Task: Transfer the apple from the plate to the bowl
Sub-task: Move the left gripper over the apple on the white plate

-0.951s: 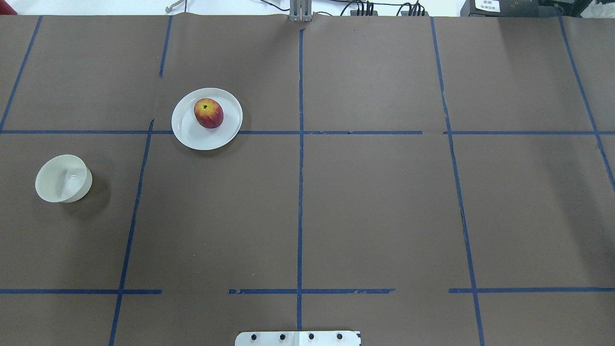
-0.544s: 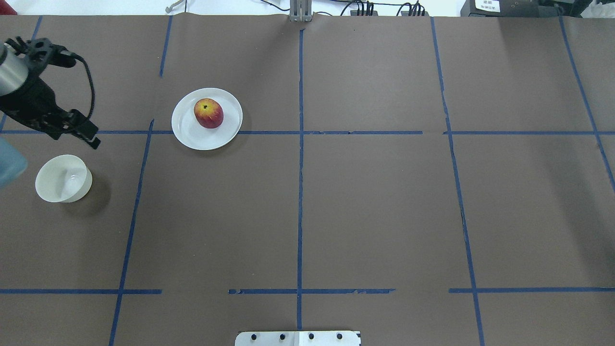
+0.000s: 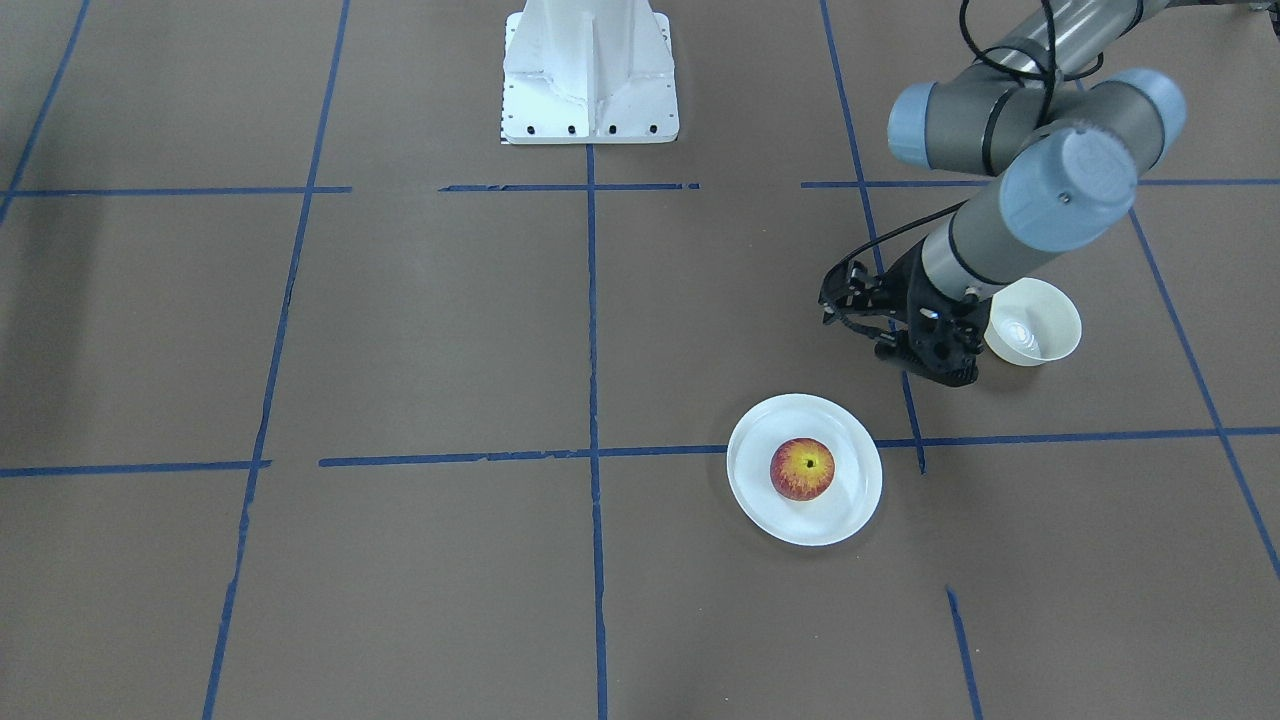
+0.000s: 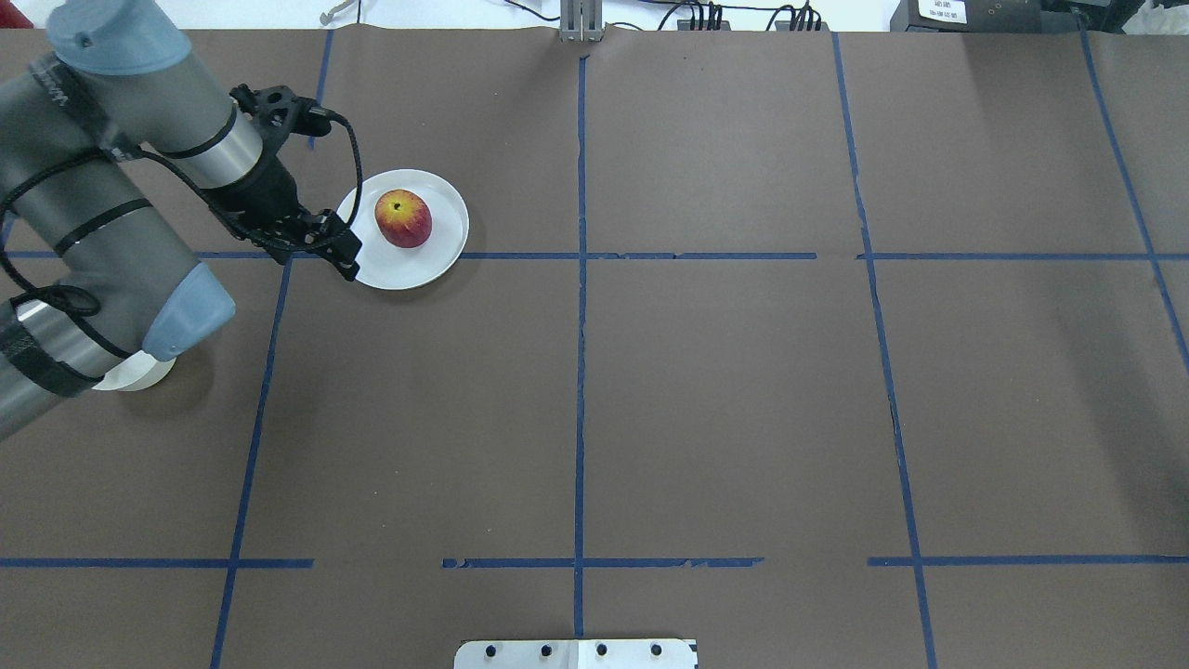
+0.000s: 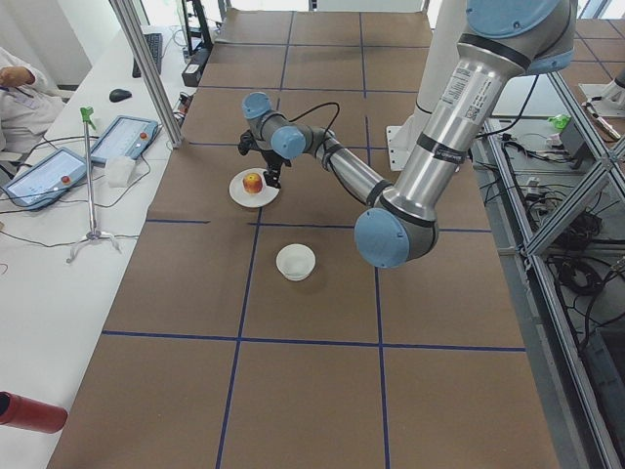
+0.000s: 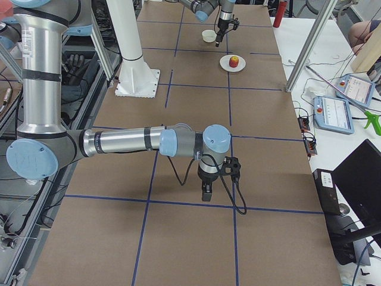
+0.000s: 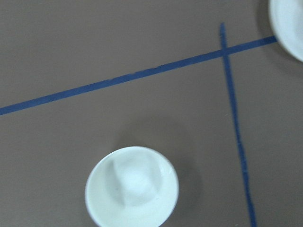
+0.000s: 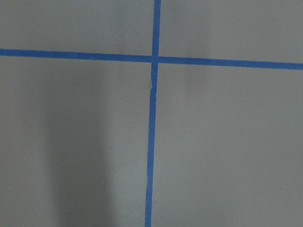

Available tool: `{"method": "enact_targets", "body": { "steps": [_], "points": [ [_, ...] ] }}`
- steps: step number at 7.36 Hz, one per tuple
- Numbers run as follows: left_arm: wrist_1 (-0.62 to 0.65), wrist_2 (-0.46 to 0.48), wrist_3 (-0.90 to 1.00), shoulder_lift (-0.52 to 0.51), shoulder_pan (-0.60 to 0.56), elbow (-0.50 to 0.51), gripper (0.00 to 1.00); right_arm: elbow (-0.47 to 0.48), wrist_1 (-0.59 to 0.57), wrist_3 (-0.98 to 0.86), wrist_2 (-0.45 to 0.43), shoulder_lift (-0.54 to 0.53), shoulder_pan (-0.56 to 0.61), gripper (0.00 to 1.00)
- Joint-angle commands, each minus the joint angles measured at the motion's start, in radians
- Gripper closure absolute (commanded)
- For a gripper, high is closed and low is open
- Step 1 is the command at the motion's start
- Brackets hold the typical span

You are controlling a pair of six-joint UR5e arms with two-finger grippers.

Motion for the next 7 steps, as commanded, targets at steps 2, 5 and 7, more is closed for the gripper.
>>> {"method": "enact_targets", "body": {
  "steps": [2,5,7],
  "points": [
    [-0.067,0.138,-0.137,-0.211,0.013,0.255,0.00,0.000,0.000,0.000,-0.001,0.000,0.000,0.00],
    [-0.128,0.264,-0.132,-0.280,0.013,0.381,0.00,0.000,0.000,0.000,-0.001,0.000,0.000,0.00],
    [-0.139,0.275,-0.129,-0.276,0.024,0.401,0.00,0.000,0.000,0.000,0.001,0.000,0.000,0.00]
  ]
}}
